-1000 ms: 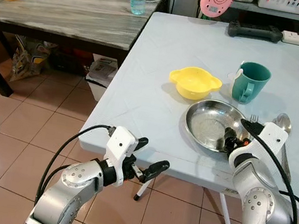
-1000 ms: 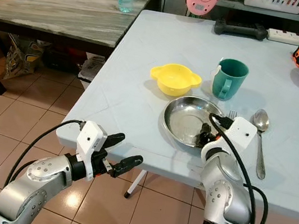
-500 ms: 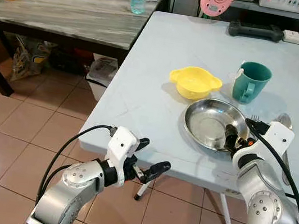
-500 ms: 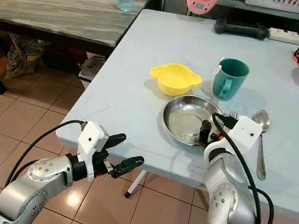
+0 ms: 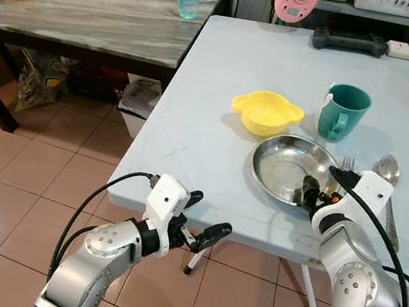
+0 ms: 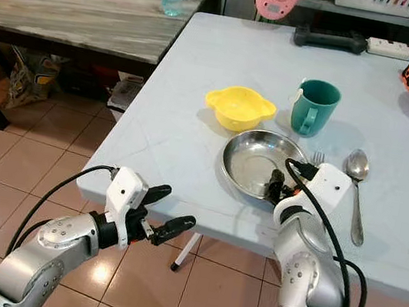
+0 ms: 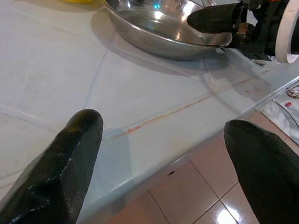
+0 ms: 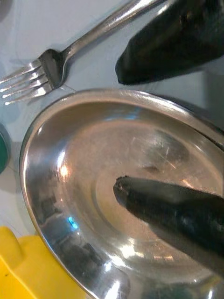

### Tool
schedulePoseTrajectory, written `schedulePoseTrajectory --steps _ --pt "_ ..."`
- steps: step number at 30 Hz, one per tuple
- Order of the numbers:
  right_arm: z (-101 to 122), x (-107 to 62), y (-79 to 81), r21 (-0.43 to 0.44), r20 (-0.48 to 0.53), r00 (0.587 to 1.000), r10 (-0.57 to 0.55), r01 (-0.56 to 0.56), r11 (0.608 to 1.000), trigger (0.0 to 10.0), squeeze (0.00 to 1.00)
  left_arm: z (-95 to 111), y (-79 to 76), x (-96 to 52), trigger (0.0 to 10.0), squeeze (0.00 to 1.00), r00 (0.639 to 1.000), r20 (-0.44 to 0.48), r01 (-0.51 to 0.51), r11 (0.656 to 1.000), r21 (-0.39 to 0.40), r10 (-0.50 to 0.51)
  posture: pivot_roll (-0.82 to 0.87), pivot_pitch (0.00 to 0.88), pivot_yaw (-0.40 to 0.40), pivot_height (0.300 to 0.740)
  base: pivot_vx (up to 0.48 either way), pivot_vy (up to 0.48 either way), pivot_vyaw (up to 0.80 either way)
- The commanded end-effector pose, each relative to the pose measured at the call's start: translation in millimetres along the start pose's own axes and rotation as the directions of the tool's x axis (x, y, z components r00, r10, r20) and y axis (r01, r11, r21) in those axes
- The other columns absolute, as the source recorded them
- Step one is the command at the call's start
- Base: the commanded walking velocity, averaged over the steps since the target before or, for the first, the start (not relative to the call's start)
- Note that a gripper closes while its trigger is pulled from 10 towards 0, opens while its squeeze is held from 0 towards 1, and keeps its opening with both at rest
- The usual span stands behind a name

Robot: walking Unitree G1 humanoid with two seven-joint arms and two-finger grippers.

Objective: Setting the table

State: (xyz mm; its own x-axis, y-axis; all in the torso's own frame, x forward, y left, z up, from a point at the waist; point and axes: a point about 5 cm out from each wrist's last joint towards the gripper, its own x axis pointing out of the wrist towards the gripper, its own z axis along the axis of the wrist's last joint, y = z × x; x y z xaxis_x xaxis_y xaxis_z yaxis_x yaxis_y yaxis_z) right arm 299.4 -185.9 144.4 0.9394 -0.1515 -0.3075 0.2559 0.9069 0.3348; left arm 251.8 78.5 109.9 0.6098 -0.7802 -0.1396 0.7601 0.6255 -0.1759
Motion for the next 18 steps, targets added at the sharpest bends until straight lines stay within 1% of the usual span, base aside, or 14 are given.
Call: schedulePoseTrajectory --steps 1,9,14,18 --pt "-6.5 4.2 3.5 0.003 -0.036 0.999 0.016 -0.016 1.0 0.0 0.0 1.4 -2.5 -0.9 10.0 0.0 1.0 -0.007 0.013 1.0 0.013 -0.013 -0.1 0.142 0.076 0.74 0.0 0.0 0.0" --pt "-6.1 10.1 10.6 -0.016 -0.048 0.998 0.039 -0.039 0.999 0.0 0.0 1.8 -2.6 -0.8 10.0 0.0 1.0 -0.008 0.012 1.0 0.01 -0.012 -0.1 0.143 0.072 0.74 0.0 0.0 0.0" --pt "-11.0 11.2 10.3 -0.032 -0.075 0.996 0.037 -0.04 0.999 0.0 0.0 1.3 -3.5 -1.6 10.0 0.0 1.0 -0.009 0.012 1.0 0.004 -0.012 -0.1 0.145 0.072 0.74 0.0 0.0 0.0" --pt "-12.2 10.9 10.4 -0.034 -0.077 0.996 0.038 -0.041 0.999 0.0 0.0 0.9 -3.7 -2.2 10.0 0.0 1.0 -0.011 0.012 1.0 0.002 -0.012 -0.1 0.146 0.073 0.74 0.0 0.0 0.0"
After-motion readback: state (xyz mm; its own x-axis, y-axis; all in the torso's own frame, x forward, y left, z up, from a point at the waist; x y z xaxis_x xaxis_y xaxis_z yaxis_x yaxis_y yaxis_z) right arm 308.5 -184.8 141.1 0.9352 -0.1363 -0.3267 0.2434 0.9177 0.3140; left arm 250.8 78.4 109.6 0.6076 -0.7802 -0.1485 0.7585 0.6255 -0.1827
